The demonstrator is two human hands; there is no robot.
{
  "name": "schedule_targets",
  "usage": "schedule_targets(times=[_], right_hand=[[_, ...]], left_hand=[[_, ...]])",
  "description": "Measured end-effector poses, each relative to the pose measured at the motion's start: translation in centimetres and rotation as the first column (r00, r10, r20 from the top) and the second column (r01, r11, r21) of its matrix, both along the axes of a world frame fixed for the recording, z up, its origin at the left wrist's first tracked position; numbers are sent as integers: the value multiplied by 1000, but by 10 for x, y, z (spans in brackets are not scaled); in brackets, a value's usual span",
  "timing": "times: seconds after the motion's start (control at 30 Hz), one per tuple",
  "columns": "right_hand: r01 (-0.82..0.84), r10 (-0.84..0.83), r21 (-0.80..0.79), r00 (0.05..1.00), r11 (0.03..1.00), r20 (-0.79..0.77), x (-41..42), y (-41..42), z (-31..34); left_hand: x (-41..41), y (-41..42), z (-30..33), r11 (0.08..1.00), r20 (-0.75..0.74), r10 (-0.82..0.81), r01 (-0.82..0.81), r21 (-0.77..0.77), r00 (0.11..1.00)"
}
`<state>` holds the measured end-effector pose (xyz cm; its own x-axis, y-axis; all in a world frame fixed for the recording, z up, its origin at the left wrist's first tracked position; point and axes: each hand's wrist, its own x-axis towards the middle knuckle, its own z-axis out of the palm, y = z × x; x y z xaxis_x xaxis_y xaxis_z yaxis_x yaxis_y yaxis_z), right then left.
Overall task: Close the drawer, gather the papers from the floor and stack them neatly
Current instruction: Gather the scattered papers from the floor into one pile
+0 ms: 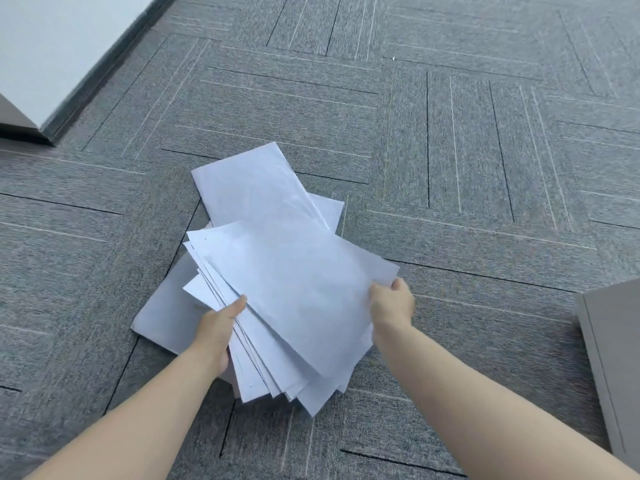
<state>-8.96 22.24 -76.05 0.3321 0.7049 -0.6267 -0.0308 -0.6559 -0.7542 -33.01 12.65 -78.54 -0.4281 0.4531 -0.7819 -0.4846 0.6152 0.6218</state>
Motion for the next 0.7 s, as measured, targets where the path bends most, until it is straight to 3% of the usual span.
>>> schedule_targets(times=[0.1,0.2,0.27,0.37,0.47,0.57,0.7], right_hand=[[-185,182,-86,982,979,-42,-10,-13,0],[-391,371,-170,918,904,-142,-18,-19,2],[-456,455,-169,889,874,-43,-20,-13,0],[-462,471,-97,848,882,244,-21,12,1],[-548,540,-108,735,829,410,-30,45,5],[-609,602,-163,639,776,480,-46,72,3],[-574,591,-189,672,796,447,-68,90,0]], left_hand=[[-2,-1,-4,1000,61,-8,6,21,998],[10,4,22,999,-15,-5,6,33,1000],[7,4,17,1000,-62,2,-1,27,998],[-8,1,15,999,-112,29,-26,28,993],[-25,-10,17,999,-125,35,-31,39,992],[-38,-23,18,997,-119,45,-38,62,992],[-50,-34,19,996,-117,54,-46,77,992]])
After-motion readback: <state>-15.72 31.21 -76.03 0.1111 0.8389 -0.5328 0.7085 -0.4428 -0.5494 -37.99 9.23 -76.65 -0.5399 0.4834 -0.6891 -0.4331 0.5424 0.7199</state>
